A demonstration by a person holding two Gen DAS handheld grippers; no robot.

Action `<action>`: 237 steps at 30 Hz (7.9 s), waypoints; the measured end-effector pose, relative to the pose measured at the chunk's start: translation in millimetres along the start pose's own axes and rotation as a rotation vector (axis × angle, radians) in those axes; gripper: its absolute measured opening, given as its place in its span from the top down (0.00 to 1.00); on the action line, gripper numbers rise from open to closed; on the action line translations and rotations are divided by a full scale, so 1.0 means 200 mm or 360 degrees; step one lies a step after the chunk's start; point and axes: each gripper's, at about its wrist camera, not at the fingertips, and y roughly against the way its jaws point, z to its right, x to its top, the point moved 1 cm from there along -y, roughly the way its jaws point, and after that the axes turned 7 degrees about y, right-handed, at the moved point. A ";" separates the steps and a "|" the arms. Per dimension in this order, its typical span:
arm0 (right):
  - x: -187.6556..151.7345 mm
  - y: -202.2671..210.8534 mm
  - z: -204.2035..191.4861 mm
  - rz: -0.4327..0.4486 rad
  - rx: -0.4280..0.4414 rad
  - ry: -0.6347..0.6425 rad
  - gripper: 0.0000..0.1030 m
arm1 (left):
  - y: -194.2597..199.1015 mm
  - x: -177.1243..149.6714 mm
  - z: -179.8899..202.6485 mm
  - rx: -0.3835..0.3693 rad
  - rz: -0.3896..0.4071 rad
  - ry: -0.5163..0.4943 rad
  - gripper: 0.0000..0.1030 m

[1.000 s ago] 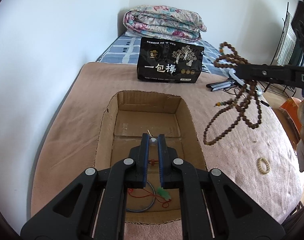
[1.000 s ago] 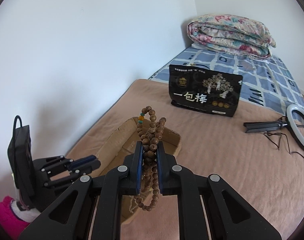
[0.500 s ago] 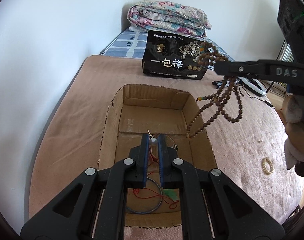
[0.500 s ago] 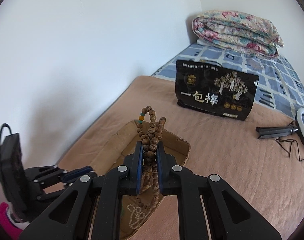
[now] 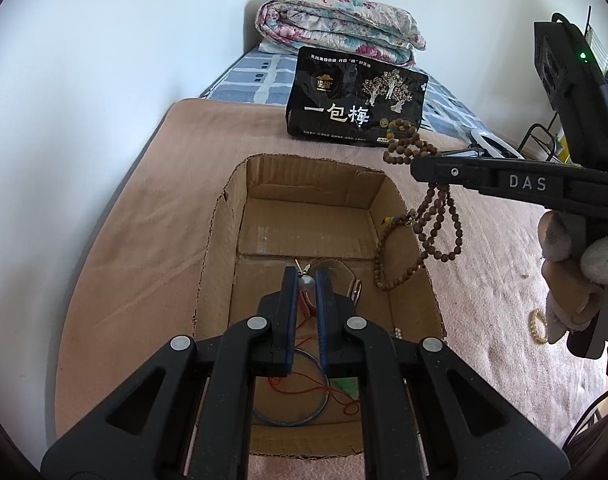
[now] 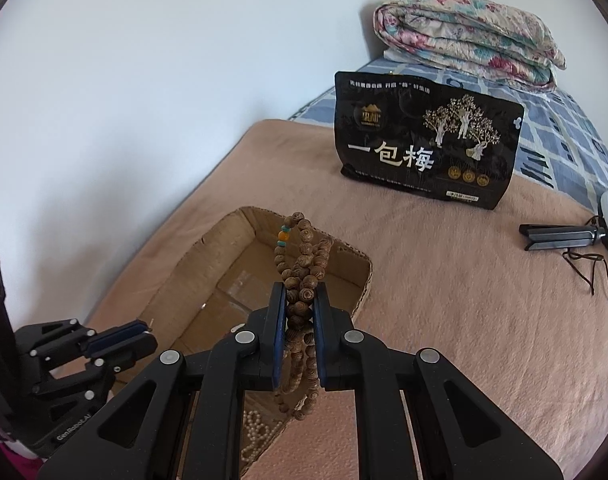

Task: Organize jewelry
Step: 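Lower the bead strand into the box and open the right tool while the left tool drops the earring there, then withdraw both tools from the box toward the jade bead bracelet, then grasp the jade bead bracelet with the left tool while the right tool grips the pearl earring, then carry the bracelet and earring over the cardboard box with both tools, then lower the bracelet and earring into the box and open both tools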

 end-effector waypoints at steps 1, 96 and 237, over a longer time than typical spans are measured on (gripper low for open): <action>0.00 0.00 0.00 -0.0004 0.0003 0.0002 0.89 | 0.00 0.00 0.00 0.0003 0.0000 -0.0002 0.93; -1.08 0.59 1.07 -0.0138 -0.0380 -0.0360 0.31 | -0.51 -0.69 1.51 -0.0222 -0.0391 -0.0620 0.88; -0.40 0.28 -0.32 0.0012 0.0117 0.0175 0.67 | 0.12 0.19 0.01 0.0115 0.0145 0.0093 0.94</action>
